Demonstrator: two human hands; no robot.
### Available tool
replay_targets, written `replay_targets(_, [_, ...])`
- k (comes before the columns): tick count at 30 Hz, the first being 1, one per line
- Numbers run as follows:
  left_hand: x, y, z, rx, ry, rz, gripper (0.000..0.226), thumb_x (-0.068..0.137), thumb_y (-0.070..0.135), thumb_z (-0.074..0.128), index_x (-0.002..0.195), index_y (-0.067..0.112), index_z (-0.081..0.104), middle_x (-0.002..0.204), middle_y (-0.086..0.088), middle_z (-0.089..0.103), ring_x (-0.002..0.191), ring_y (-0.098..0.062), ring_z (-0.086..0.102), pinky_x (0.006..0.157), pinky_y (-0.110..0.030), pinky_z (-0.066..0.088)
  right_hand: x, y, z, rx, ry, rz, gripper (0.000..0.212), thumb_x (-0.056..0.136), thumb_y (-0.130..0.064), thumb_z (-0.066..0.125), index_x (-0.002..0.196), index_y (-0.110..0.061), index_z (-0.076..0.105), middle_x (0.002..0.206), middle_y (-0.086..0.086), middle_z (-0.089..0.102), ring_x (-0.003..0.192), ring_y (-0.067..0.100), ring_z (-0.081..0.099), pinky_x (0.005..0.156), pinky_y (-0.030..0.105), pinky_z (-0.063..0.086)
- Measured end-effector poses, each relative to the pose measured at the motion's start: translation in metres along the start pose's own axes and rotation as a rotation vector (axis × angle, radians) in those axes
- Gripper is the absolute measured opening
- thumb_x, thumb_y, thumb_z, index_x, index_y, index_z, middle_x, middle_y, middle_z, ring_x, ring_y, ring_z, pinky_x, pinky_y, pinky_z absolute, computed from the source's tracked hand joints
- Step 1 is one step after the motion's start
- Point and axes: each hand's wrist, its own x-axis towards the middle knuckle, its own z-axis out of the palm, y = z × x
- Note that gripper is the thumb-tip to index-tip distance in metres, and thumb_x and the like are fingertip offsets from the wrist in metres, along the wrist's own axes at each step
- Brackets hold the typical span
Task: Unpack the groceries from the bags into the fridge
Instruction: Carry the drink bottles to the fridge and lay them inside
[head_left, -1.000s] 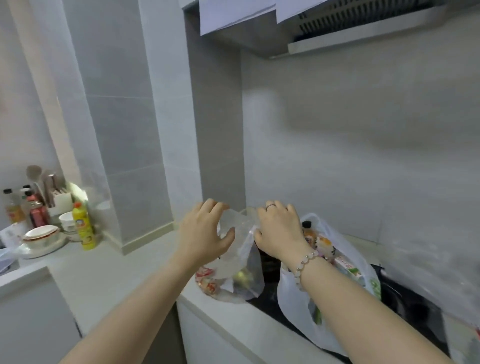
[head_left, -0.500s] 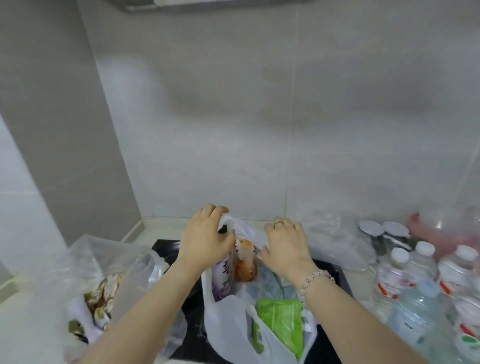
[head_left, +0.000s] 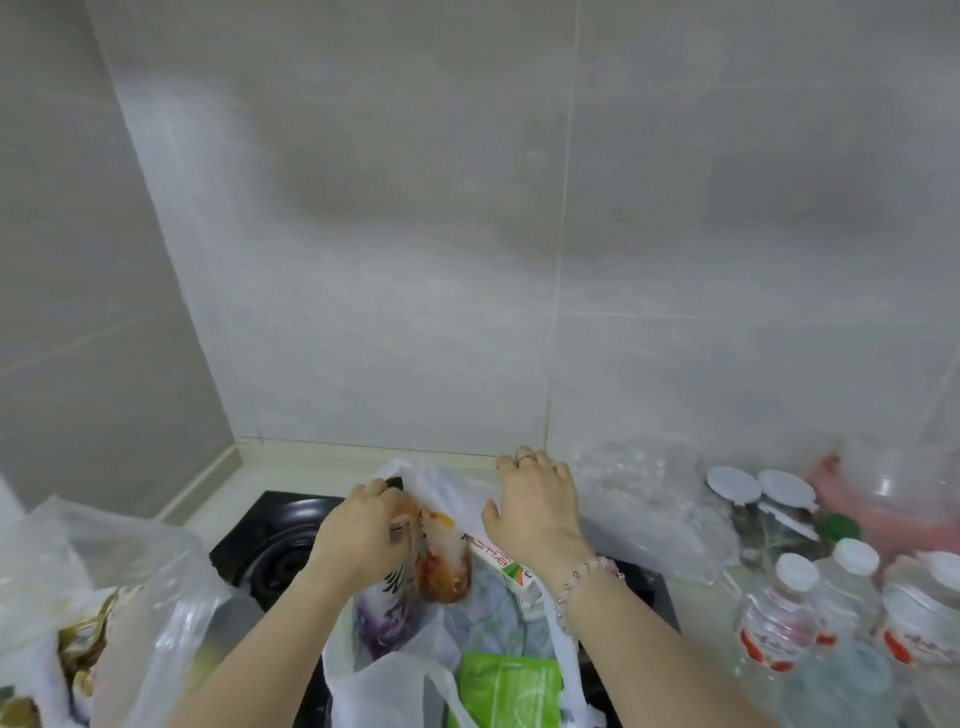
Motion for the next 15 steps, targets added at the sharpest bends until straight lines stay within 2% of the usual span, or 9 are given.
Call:
replay_targets(5, [-0.006,-0.02,0.01,-0.096,0.033,-0.079,0.043,0.084,0.034,0.06,0.124,0.021,0.051,0.114,0.004,0.05,0.103,-0.015,0.051,0.075,-0.024,0.046,0.003,-0.02,0.024,0.034,-0.059,-0.054,0.041,0.091,-0.031,0.046,0.127,-0.011,0.046,0.131,0.009,0.046,0.12,0.025,0.041,0.098,0.036,0.033])
replay_targets(8, [-0.01,-0.02,0.015,-0.16,0.039,-0.14,0.047,0.081,0.034,0.065,0.122,0.017,0.049,0.116,0.001,0.049,0.101,-0.017,0.054,0.074,-0.024,0.046,-0.002,-0.034,0.033,0.077,-0.062,-0.079,0.041,0.093,-0.03,0.044,0.129,-0.011,0.044,0.13,0.008,0.046,0.119,0.025,0.042,0.097,0.036,0.035])
replay_targets(11, [-0.009,-0.021,0.024,-0.289,0.042,-0.217,0.056,0.076,0.03,0.071,0.123,0.013,0.045,0.119,-0.001,0.05,0.101,-0.018,0.055,0.079,-0.026,0.047,-0.003,-0.043,0.037,0.101,-0.054,-0.093,0.038,0.095,-0.029,0.039,0.128,-0.012,0.045,0.128,0.007,0.046,0.118,0.024,0.042,0.095,0.035,0.038])
replay_targets(13, [-0.008,-0.022,0.029,-0.401,0.052,-0.267,0.056,0.073,0.029,0.074,0.119,0.014,0.045,0.114,0.001,0.054,0.095,-0.015,0.057,0.079,-0.027,0.049,-0.002,-0.046,0.036,0.106,-0.056,-0.084,0.037,0.095,-0.03,0.039,0.127,-0.012,0.045,0.128,0.007,0.046,0.119,0.024,0.042,0.095,0.035,0.038])
replay_targets(15, [-0.009,-0.023,0.032,-0.394,0.051,-0.266,0.051,0.073,0.032,0.074,0.113,0.015,0.046,0.106,0.003,0.055,0.089,-0.014,0.057,0.076,-0.029,0.049,-0.002,-0.047,0.037,0.101,-0.064,-0.063,0.038,0.094,-0.03,0.04,0.126,-0.012,0.046,0.129,0.007,0.046,0.119,0.024,0.042,0.095,0.035,0.039])
